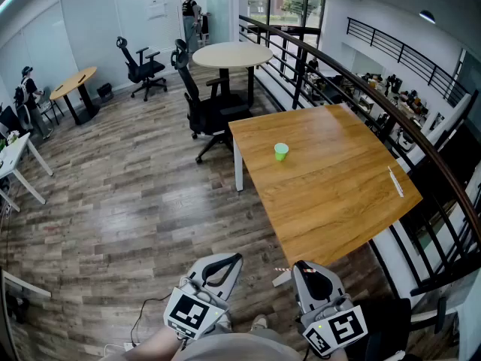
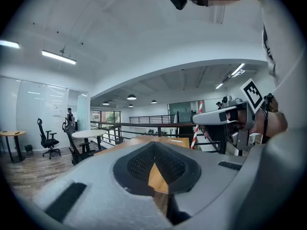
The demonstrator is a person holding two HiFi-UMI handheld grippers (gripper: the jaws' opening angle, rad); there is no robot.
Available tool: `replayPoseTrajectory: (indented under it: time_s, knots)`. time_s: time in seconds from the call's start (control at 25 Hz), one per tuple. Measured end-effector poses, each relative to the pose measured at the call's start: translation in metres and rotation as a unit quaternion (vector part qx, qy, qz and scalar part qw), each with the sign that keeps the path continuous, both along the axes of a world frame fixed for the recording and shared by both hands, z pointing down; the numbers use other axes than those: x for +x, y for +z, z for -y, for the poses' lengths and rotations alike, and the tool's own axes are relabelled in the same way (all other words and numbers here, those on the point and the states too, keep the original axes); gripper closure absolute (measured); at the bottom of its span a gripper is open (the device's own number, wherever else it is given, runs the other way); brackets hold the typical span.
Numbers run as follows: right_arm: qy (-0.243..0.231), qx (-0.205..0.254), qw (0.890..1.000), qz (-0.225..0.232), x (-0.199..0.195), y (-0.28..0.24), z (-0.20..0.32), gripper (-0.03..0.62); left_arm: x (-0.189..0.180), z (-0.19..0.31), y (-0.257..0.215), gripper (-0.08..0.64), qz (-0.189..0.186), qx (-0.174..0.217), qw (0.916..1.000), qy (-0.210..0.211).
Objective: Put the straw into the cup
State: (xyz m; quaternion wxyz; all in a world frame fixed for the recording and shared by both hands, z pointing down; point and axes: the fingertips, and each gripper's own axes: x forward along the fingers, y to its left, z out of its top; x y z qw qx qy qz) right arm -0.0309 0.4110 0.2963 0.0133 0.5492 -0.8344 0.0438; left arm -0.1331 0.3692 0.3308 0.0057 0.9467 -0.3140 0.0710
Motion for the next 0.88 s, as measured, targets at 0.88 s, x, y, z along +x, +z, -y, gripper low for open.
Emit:
replayPoseTrajectory:
  time_s: [0.88]
  knots:
    - [-0.018, 0.001, 1.000, 0.024, 0.021, 0.004, 0.002, 0.558, 0.022, -0.004, 0.005, 0.548, 0.015, 0.016, 0.9998, -0.004]
